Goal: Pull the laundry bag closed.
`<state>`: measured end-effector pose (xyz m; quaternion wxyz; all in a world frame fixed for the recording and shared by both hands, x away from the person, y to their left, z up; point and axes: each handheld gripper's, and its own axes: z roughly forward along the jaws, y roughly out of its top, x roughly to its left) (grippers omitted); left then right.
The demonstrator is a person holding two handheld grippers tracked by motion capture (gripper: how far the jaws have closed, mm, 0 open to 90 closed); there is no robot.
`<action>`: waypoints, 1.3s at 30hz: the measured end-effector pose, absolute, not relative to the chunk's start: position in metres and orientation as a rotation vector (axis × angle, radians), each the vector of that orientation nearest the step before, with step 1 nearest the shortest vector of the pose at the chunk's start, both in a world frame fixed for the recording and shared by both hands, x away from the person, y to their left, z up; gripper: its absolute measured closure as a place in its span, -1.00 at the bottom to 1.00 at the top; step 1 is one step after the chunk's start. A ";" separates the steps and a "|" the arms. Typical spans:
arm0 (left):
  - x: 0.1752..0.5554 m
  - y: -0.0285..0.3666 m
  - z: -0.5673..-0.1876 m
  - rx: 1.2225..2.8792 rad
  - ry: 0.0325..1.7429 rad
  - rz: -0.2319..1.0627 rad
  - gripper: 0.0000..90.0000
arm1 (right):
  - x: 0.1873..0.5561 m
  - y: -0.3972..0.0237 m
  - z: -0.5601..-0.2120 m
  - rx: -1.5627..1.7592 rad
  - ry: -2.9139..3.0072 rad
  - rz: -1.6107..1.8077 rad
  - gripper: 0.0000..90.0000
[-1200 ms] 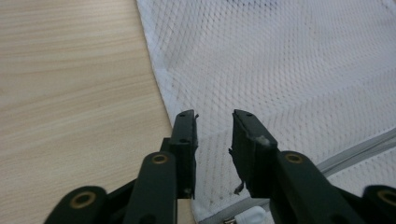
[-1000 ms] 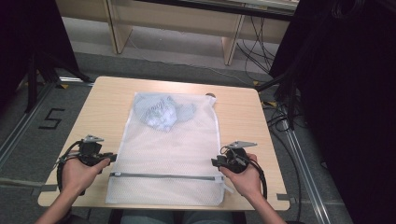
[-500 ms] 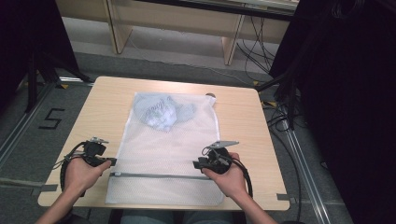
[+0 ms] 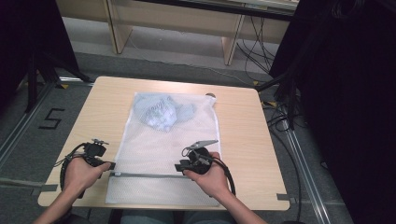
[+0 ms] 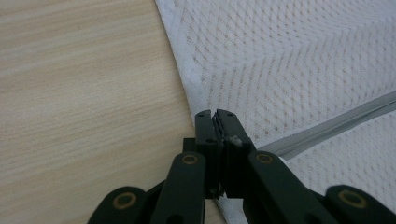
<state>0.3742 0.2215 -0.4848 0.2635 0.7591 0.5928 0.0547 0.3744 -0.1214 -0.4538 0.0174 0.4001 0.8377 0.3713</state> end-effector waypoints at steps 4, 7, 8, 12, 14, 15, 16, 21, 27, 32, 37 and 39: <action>0.375 0.224 -0.486 2.077 1.608 0.127 0.94 | 0.377 -0.106 -0.454 1.224 2.638 1.142 0.48; 0.375 0.224 -0.486 2.072 1.610 0.112 0.94 | 0.379 -0.097 -0.453 1.228 2.630 1.096 0.31; 0.375 0.224 -0.486 2.076 1.609 0.112 0.94 | 0.381 -0.094 -0.456 1.141 2.602 1.124 0.28; 0.376 0.224 -0.488 2.060 1.606 0.125 0.93 | 0.382 -0.085 -0.455 1.163 2.594 1.167 0.27; 0.376 0.225 -0.488 2.061 1.606 0.126 0.93 | 0.383 -0.084 -0.452 1.141 2.620 1.143 0.32; 0.376 0.225 -0.488 2.061 1.606 0.126 0.93 | 0.383 -0.084 -0.452 1.141 2.620 1.143 0.32; 0.376 0.225 -0.488 2.063 1.609 0.124 0.93 | 0.384 -0.080 -0.453 1.138 2.626 1.152 0.41; 0.376 0.226 -0.487 2.088 1.615 0.100 0.94 | 0.382 -0.064 -0.456 1.154 2.676 1.200 0.59; 0.376 0.227 -0.488 2.093 1.614 0.093 0.94 | 0.379 -0.042 -0.464 1.124 2.762 1.172 0.66; 0.376 0.227 -0.486 2.083 1.608 0.093 0.93 | 0.377 -0.024 -0.470 1.099 2.793 1.168 0.65; 0.376 0.228 -0.488 2.102 1.609 0.078 0.93 | 0.380 -0.009 -0.472 1.073 2.799 1.150 0.68; 0.376 0.228 -0.488 2.109 1.611 0.066 0.93 | 0.380 -0.003 -0.473 1.063 2.807 1.141 0.69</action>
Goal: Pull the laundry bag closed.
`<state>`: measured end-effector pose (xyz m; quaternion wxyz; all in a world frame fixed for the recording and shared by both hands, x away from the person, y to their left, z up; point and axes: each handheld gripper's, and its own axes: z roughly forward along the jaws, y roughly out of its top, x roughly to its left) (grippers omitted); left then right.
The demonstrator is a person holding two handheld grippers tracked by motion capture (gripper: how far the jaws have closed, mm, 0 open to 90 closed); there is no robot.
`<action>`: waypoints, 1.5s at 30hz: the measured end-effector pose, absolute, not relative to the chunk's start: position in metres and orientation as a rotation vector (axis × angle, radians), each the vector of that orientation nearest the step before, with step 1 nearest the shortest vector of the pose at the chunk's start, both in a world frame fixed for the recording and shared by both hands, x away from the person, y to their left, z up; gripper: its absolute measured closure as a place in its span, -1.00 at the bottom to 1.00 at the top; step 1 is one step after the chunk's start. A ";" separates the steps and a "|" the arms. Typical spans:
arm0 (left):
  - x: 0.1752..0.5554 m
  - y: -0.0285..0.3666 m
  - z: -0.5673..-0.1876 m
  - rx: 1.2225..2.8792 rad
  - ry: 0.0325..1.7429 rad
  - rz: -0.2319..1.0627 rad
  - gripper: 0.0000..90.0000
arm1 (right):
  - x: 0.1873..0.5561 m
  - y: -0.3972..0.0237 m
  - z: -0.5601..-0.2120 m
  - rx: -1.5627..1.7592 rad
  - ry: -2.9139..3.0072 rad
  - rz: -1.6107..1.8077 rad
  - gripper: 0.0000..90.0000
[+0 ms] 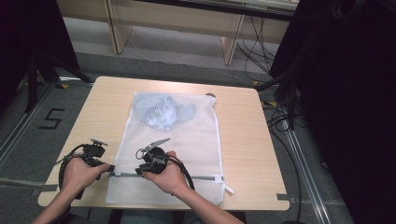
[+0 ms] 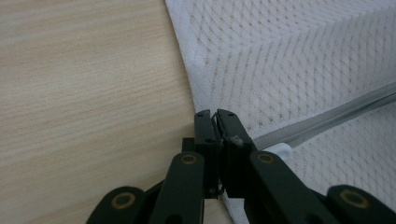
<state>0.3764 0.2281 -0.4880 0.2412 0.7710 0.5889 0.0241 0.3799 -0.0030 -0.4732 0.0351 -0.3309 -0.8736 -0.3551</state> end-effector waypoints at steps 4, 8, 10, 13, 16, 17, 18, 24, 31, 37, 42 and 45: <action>0.377 0.228 -0.490 2.121 1.611 0.064 0.92 | 0.381 0.011 -0.475 -0.996 -2.690 -1.079 0.69; 0.377 0.228 -0.490 2.121 1.613 0.062 0.92 | 0.383 0.025 -0.479 -0.960 -2.696 -1.046 0.71; 0.377 0.228 -0.490 2.123 1.613 0.060 0.93 | 0.383 0.032 -0.480 -0.985 -2.669 -1.016 0.72; 0.377 0.228 -0.491 2.121 1.628 0.049 0.92 | 0.385 0.039 -0.482 -0.973 -2.666 -1.002 0.73; 0.377 0.228 -0.491 2.119 1.629 0.050 0.93 | 0.388 0.045 -0.485 -0.980 -2.653 -0.982 0.72; 0.377 0.228 -0.491 2.124 1.627 0.054 0.93 | 0.389 0.047 -0.486 -0.981 -2.648 -0.970 0.71; 0.378 0.228 -0.491 2.127 1.627 0.055 0.93 | 0.389 0.048 -0.486 -0.988 -2.633 -0.975 0.70; 0.378 0.227 -0.490 2.138 1.625 0.062 0.95 | 0.391 0.055 -0.489 -0.974 -2.619 -0.933 0.68; 0.377 0.226 -0.490 2.145 1.623 0.072 0.95 | 0.393 0.060 -0.493 -0.994 -2.606 -0.902 0.71; 0.377 0.225 -0.490 2.146 1.621 0.076 0.95 | 0.392 0.068 -0.490 -0.990 -2.573 -0.921 0.83; 0.376 0.222 -0.490 2.157 1.626 0.093 0.96 | 0.394 0.068 -0.491 -0.948 -2.629 -0.911 0.92; 0.374 0.218 -0.489 2.166 1.624 0.110 0.97 | 0.393 0.067 -0.492 -0.975 -2.613 -0.916 0.93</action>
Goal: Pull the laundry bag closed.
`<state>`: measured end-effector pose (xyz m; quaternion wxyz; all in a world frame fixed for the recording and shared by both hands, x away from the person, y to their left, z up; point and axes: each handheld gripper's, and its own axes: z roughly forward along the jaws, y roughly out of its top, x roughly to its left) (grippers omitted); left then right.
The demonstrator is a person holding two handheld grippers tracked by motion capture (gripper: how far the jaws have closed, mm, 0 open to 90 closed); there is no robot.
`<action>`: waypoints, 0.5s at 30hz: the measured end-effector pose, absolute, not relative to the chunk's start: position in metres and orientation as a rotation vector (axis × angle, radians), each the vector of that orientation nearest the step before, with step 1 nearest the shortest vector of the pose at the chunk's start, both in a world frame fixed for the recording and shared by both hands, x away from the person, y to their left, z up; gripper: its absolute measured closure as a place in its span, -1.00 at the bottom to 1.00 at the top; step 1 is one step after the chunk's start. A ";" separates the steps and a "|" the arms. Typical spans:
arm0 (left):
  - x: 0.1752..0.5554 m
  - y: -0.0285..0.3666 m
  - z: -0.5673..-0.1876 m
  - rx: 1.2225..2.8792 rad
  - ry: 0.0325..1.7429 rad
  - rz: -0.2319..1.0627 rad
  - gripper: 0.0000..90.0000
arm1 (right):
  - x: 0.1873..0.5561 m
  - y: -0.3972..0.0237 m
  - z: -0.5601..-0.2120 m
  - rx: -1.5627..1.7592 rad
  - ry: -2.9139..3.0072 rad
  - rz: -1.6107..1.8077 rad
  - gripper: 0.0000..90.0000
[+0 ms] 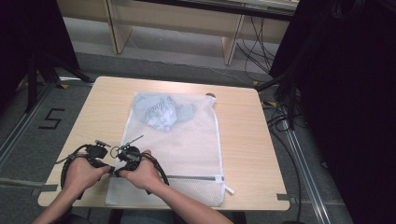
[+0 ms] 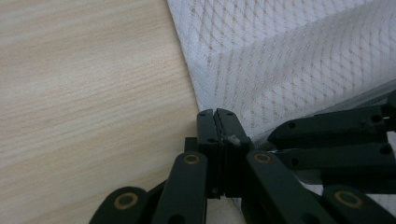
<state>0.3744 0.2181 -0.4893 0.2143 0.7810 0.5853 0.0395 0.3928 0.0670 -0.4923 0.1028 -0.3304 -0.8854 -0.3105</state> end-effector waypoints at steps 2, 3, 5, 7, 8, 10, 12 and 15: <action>0.373 0.214 -0.489 2.176 1.621 0.135 0.97 | 0.392 0.065 -0.492 -1.002 -2.597 -0.911 0.93; 0.374 0.214 -0.489 2.203 1.588 0.168 0.97 | 0.392 0.065 -0.492 -0.998 -2.598 -0.913 0.93; 0.372 0.211 -0.489 2.186 1.613 0.159 0.98 | 0.392 0.064 -0.492 -1.006 -2.594 -0.924 0.93; 0.373 0.215 -0.487 2.258 1.576 0.150 0.98 | 0.391 0.063 -0.491 -1.018 -2.594 -0.905 0.93; 0.372 0.214 -0.487 2.255 1.573 0.156 0.98 | 0.391 0.063 -0.491 -1.029 -2.590 -0.909 0.93; 0.374 0.216 -0.487 2.296 1.524 0.185 0.98 | 0.391 0.062 -0.491 -1.032 -2.579 -0.907 0.93; 0.374 0.215 -0.488 2.283 1.517 0.184 0.99 | 0.392 0.060 -0.491 -1.046 -2.580 -0.900 0.93; 0.373 0.215 -0.488 2.271 1.533 0.190 0.99 | 0.392 0.059 -0.490 -1.073 -2.573 -0.876 0.93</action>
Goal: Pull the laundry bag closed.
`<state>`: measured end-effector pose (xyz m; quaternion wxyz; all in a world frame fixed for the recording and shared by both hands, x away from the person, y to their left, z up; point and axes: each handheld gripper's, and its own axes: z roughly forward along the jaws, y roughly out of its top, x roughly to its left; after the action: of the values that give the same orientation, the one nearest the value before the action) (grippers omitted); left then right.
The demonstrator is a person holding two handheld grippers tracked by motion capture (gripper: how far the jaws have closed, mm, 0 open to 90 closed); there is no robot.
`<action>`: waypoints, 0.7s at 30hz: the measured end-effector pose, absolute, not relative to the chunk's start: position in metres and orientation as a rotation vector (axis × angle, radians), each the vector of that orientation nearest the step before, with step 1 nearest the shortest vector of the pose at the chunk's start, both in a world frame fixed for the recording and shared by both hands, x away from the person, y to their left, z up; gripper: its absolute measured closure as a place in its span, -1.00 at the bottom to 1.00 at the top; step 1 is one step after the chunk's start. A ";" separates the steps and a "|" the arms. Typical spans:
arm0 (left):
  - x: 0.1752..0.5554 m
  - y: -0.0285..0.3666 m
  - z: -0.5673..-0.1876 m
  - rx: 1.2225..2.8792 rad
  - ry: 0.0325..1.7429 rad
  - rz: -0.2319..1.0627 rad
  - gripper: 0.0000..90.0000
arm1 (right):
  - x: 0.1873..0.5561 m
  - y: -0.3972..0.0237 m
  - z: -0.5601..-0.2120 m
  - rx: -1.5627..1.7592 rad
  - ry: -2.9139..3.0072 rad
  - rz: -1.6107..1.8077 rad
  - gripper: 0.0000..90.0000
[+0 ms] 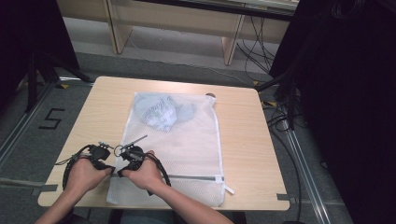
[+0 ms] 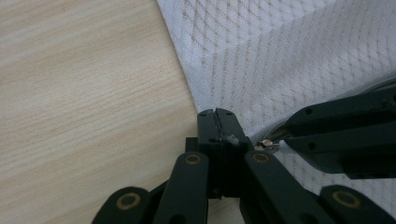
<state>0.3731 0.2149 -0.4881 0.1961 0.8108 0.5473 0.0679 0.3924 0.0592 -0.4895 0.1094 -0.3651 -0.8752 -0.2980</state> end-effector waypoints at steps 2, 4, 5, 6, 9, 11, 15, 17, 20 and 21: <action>0.373 0.217 -0.488 2.276 1.537 0.172 0.99 | 0.392 0.058 -0.489 -1.061 -2.576 -0.888 0.93; 0.373 0.218 -0.488 2.285 1.523 0.177 0.99 | 0.392 0.057 -0.488 -1.060 -2.584 -0.891 0.93; 0.373 0.217 -0.488 2.267 1.529 0.179 0.99 | 0.391 0.057 -0.488 -1.059 -2.604 -0.896 0.93; 0.372 0.215 -0.490 2.215 1.557 0.178 0.99 | 0.391 0.056 -0.487 -1.067 -2.597 -0.888 0.93; 0.371 0.214 -0.490 2.181 1.594 0.156 0.99 | 0.392 0.054 -0.487 -1.045 -2.586 -0.894 0.93; 0.371 0.214 -0.490 2.182 1.596 0.157 0.99 | 0.390 0.054 -0.486 -1.063 -2.588 -0.895 0.93; 0.371 0.214 -0.490 2.182 1.595 0.153 0.99 | 0.389 0.052 -0.485 -1.055 -2.592 -0.902 0.93; 0.370 0.214 -0.491 2.166 1.604 0.162 0.99 | 0.388 0.050 -0.484 -1.066 -2.614 -0.902 0.93; 0.371 0.215 -0.490 2.186 1.593 0.150 0.99 | 0.388 0.049 -0.484 -1.055 -2.600 -0.897 0.93; 0.371 0.214 -0.490 2.182 1.594 0.152 0.99 | 0.387 0.048 -0.483 -1.062 -2.596 -0.897 0.93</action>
<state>0.3709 0.2144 -0.4899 0.2159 0.7871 0.5752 0.0547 0.3874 0.0484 -0.4835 0.0984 -0.3590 -0.8772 -0.3032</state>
